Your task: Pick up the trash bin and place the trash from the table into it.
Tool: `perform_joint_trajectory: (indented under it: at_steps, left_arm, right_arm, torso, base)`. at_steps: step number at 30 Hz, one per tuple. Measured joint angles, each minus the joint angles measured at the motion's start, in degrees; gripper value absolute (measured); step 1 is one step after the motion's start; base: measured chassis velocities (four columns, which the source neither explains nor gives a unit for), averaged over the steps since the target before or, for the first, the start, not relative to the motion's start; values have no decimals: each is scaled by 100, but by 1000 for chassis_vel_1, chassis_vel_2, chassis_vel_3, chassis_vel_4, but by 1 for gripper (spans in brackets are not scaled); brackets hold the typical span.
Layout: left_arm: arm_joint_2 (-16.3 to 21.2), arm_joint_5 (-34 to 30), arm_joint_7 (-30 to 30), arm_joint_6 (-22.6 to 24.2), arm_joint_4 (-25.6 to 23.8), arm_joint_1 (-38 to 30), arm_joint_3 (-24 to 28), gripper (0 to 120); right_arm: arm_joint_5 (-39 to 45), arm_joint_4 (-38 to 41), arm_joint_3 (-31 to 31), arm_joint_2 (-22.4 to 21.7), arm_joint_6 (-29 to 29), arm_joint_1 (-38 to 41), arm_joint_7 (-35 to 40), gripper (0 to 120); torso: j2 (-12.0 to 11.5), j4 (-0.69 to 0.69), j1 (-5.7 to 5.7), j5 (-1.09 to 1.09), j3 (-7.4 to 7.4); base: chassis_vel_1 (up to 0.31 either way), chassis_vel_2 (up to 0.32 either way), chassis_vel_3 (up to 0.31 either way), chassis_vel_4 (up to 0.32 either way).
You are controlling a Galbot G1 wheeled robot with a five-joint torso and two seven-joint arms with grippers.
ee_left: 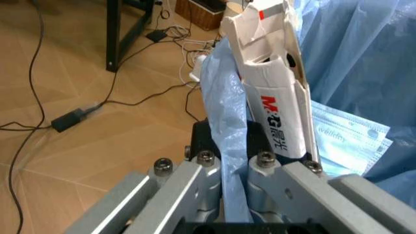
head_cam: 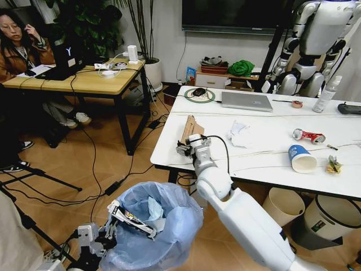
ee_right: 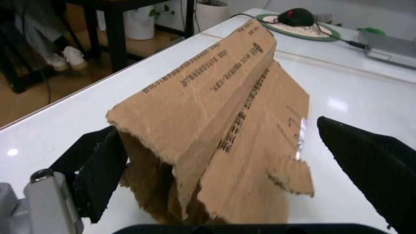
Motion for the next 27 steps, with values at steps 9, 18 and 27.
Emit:
perform_joint_trajectory:
  at_steps: [9,18,27]
  left_arm:
    - [-3,1,1,1,-25,39,1,0]
    - [20,1,4,1,-37,43,0,0]
    - [40,1,6,0,-36,25,12,0]
  right_arm:
    - [83,-45,55,27,115,-67,-186,77]
    - [98,0,112,-3,145,-140,-193,45]
    - [96,133,220,-93,150,-262,-232,11]
  torso:
    - [0,1,0,-1,0]
    - [0,1,0,-1,0]
    - [0,1,0,0,0]
  base:
    - [0,0,0,0]
    - [0,0,0,0]
    - [0,0,0,0]
